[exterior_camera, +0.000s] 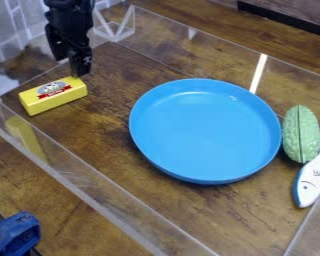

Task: Put the yellow brick in the blue tray

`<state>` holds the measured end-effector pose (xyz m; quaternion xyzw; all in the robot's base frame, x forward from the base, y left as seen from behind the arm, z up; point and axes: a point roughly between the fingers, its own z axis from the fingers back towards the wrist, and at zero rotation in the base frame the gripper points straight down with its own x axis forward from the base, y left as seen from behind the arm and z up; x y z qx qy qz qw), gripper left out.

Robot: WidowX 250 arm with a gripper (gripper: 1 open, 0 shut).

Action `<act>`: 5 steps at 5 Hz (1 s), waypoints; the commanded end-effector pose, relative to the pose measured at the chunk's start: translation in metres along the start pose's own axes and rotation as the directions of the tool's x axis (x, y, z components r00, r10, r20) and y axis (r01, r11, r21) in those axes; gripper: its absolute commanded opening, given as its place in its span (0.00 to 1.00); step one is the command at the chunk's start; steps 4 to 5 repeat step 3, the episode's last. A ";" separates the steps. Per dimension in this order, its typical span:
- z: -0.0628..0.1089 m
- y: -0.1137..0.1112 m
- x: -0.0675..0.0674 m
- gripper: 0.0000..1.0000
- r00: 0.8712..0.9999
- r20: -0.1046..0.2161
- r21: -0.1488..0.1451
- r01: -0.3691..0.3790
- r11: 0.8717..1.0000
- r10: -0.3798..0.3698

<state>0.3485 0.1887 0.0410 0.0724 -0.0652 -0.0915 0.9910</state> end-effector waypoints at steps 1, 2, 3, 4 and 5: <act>0.002 -0.011 0.005 1.00 1.000 0.002 0.001 -0.012 1.000 0.012; 0.000 -0.013 0.004 1.00 0.999 -0.003 0.002 -0.043 0.999 0.043; -0.012 -0.020 0.000 1.00 1.000 0.002 -0.005 -0.016 1.000 0.016; -0.012 -0.020 0.000 1.00 1.000 0.002 -0.005 -0.016 1.000 0.016; -0.012 -0.020 0.000 1.00 1.000 0.002 -0.005 -0.016 1.000 0.016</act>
